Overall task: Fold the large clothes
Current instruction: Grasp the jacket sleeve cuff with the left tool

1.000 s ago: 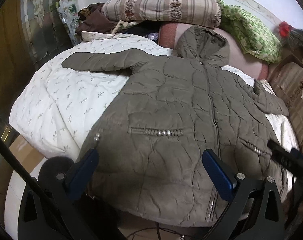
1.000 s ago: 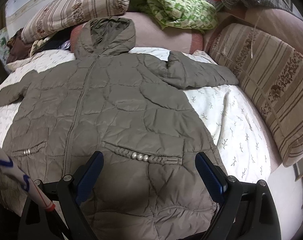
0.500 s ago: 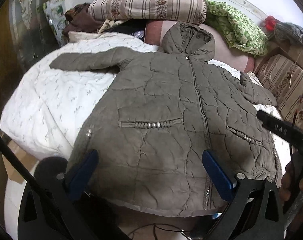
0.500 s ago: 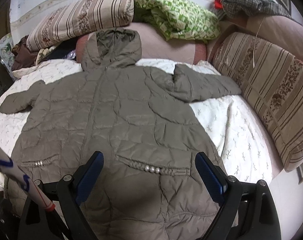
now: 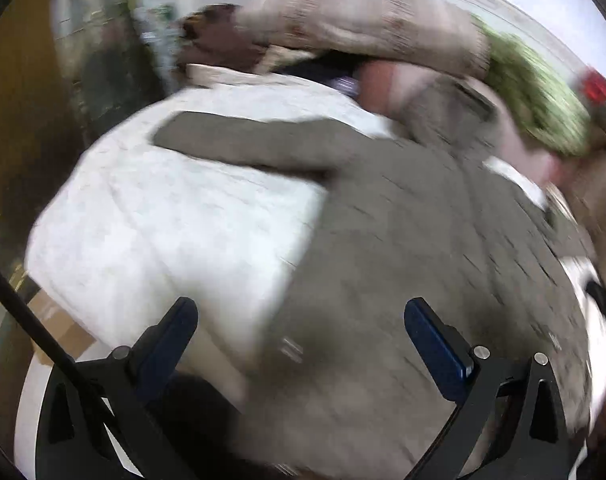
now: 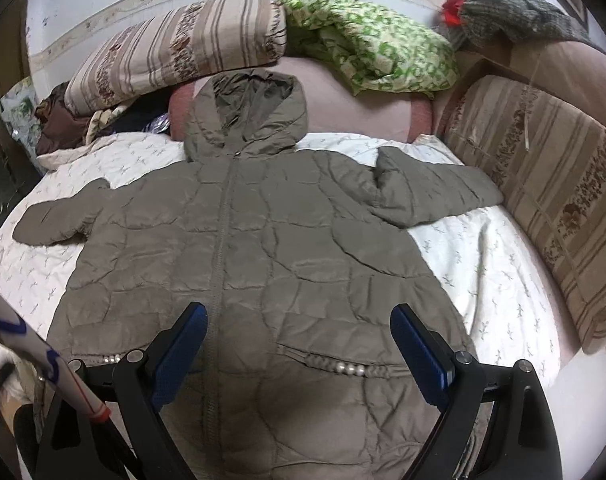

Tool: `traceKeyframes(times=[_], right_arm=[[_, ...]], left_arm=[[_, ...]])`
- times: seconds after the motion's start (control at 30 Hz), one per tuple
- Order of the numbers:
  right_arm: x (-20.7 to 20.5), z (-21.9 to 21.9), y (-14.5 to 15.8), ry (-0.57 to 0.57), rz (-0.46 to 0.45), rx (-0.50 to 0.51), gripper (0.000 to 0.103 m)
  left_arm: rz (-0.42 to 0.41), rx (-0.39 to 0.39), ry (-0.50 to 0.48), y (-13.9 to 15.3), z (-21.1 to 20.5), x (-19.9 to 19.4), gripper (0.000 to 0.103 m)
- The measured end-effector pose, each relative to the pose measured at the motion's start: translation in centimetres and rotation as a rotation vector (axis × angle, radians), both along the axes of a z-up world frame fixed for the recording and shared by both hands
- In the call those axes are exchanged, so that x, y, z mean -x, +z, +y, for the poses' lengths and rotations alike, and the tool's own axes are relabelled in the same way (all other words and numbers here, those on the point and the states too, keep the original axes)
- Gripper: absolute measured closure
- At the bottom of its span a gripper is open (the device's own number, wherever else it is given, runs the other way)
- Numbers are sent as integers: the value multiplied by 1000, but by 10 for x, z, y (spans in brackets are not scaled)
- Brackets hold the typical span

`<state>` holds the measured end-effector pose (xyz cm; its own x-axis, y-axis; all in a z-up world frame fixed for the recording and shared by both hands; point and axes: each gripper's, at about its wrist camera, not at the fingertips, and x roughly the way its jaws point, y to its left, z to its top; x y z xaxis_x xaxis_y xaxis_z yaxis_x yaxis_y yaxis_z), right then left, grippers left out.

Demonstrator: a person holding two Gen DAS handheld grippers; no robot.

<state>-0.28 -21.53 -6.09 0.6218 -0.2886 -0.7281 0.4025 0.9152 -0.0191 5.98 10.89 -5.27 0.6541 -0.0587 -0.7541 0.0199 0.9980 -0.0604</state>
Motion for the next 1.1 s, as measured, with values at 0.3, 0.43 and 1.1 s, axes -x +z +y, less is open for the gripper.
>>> traceKeyframes(times=[0.3,0.43,1.1], right_arm=[[-25,-7,-13,-21,53,-7,8],[-36,-13,-22,-35,93,5,8],[-74,-38,-56,-101,209,50,9]], left_arm=[[11,110,214,1,136,-162,11],[76,178,267,-20,181,-239,33],[237,482,432,-108,253,-390,82]])
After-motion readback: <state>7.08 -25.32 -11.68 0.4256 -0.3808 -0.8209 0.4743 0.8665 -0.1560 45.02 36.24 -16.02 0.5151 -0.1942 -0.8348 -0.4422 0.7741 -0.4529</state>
